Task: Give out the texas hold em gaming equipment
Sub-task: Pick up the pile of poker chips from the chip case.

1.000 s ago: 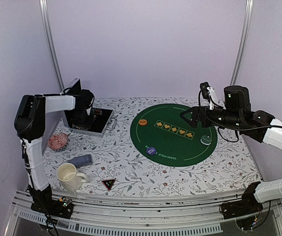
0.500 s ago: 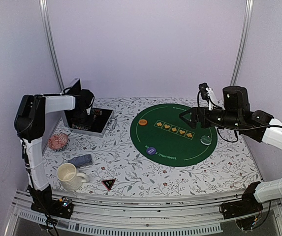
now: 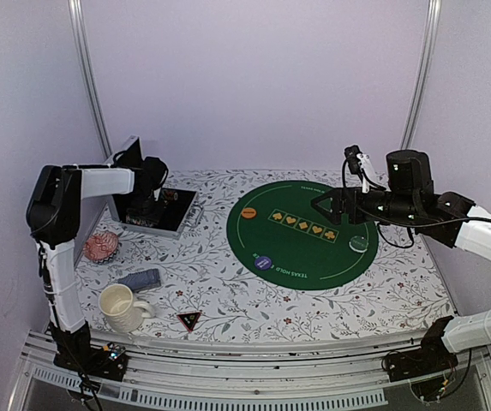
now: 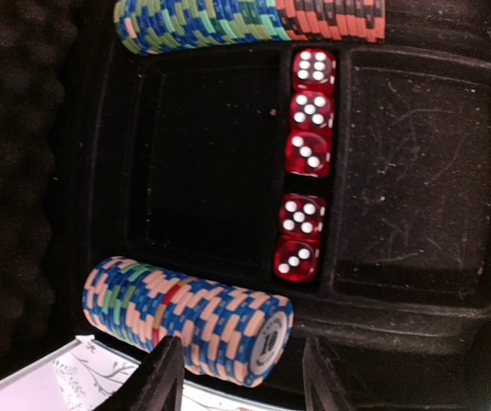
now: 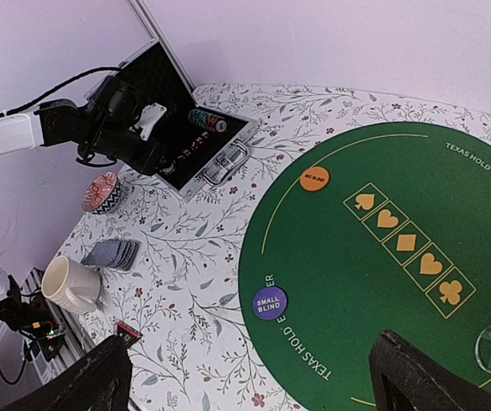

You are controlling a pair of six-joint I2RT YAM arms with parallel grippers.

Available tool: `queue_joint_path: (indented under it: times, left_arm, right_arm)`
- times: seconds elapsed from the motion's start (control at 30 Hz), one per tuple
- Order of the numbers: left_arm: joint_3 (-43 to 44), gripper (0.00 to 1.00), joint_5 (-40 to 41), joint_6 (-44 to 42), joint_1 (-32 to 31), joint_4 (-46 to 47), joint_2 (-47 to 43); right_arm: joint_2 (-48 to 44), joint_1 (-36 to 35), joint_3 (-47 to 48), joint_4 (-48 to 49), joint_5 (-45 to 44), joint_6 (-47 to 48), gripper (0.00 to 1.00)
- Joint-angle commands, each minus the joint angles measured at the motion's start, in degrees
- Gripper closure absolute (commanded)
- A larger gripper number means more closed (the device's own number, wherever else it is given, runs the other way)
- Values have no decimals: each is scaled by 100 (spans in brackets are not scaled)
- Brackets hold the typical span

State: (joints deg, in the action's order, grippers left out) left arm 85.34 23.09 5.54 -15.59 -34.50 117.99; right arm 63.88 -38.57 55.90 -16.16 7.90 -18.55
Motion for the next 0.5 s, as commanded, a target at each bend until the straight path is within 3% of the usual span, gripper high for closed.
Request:
queue_joint_path:
  times: [0.0,0.47]
  left_arm:
    - [30,49,315,-96,-47,137,-168]
    - [126,47,-78,13,127,-4,292]
  right_arm:
    - [6,24,50,23,54,36,1]
    - [-67,24,1,14,60,29,1]
